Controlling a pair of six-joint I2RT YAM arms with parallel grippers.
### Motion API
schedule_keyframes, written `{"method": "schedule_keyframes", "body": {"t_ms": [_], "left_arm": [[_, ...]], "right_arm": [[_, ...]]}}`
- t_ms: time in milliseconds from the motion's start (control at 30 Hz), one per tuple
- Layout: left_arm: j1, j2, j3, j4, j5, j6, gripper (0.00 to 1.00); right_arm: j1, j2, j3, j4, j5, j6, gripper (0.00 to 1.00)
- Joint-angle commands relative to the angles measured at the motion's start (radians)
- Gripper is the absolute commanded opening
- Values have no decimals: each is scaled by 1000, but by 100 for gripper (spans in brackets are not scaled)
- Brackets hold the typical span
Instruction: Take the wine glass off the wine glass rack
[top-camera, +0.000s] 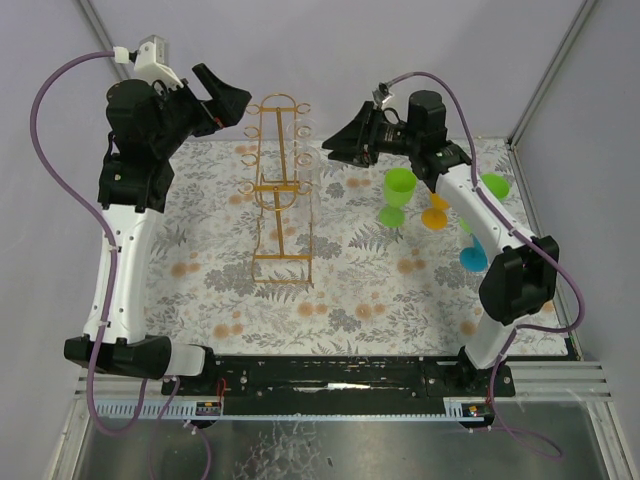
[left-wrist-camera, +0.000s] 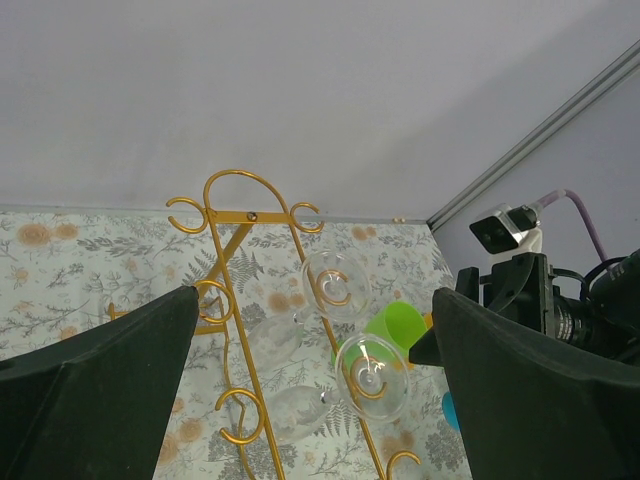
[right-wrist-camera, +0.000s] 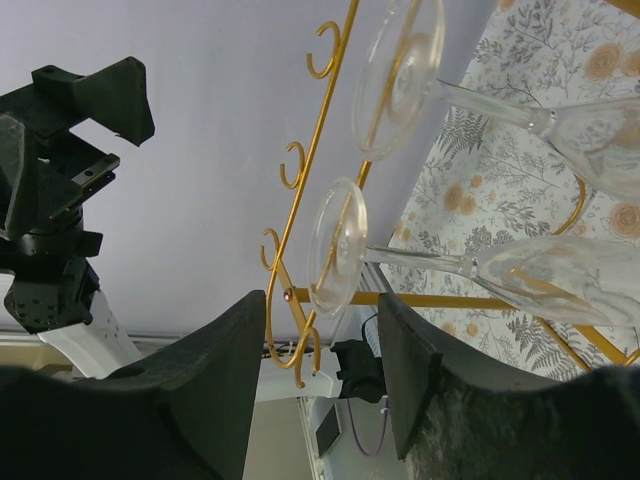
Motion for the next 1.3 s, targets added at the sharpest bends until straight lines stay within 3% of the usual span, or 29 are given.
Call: {"method": "schedule_keyframes", "body": {"t_ms": [0,333,1267], "left_arm": [[1,-25,-4,11,-5,20,100],[1,-34,-11,8,-12,23,100],[2,-31,-29,6,-11,31,100]], "right_arm": [[23,13,81,-11,-40,-1,54],[34,48,103,-75,-44,-24,48],[56,79,108,-18,-77,24,37]]}}
